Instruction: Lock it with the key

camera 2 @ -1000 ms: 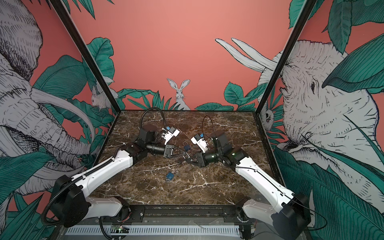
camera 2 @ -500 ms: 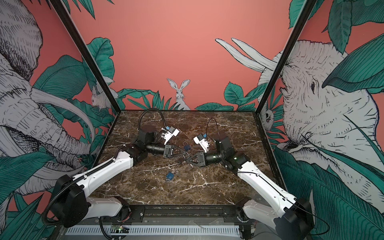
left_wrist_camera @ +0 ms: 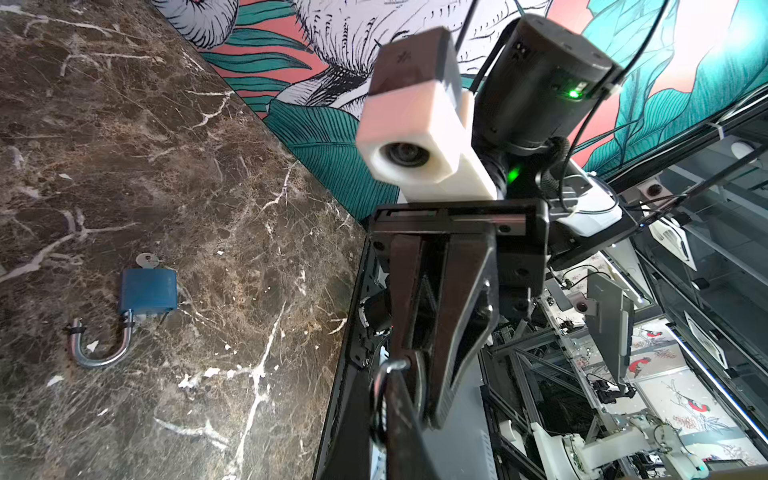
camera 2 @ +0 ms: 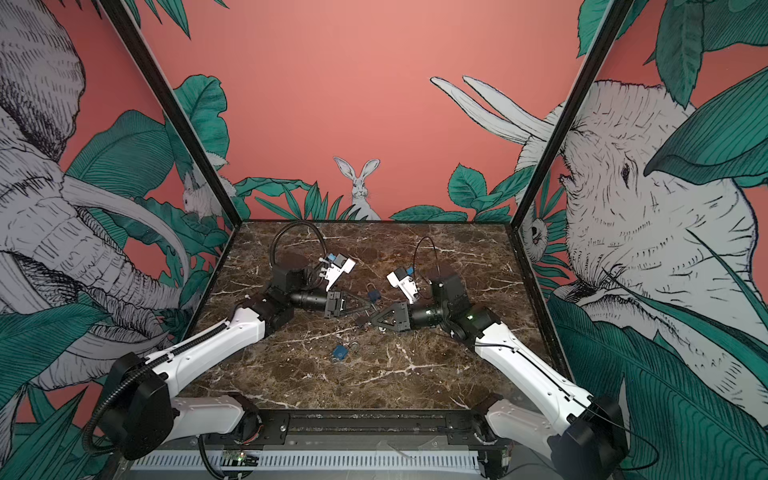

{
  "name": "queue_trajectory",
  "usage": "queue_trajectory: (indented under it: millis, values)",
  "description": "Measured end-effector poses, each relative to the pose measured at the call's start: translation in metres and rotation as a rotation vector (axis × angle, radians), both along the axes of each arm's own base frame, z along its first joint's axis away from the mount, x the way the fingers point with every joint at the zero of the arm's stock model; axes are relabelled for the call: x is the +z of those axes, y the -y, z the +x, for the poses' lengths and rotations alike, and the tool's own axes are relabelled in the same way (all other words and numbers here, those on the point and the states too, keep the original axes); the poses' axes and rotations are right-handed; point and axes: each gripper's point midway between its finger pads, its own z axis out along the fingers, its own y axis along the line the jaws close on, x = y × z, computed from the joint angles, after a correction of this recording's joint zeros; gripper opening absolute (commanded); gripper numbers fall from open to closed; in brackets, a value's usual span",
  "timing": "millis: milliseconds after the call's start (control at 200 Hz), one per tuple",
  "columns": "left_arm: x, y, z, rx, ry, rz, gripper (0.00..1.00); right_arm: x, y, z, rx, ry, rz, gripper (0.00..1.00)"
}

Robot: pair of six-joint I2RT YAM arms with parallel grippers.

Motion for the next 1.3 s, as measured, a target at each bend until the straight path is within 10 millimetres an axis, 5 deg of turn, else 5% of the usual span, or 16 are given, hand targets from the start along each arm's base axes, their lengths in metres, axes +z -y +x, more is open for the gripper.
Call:
queue_trajectory:
  millis: [635,1300]
  values:
    - [-0.012,0.008,-0.016,0.041,-0.039,0.017,0.0,-0.014,0.003,-0.008,0.032,-0.041,-0.031,0.0]
    - [-0.027,0.001,-0.009,0.19,-0.051,0.01,0.0,-0.028,-0.002,0.006,0.065,-0.083,-0.019,0.0]
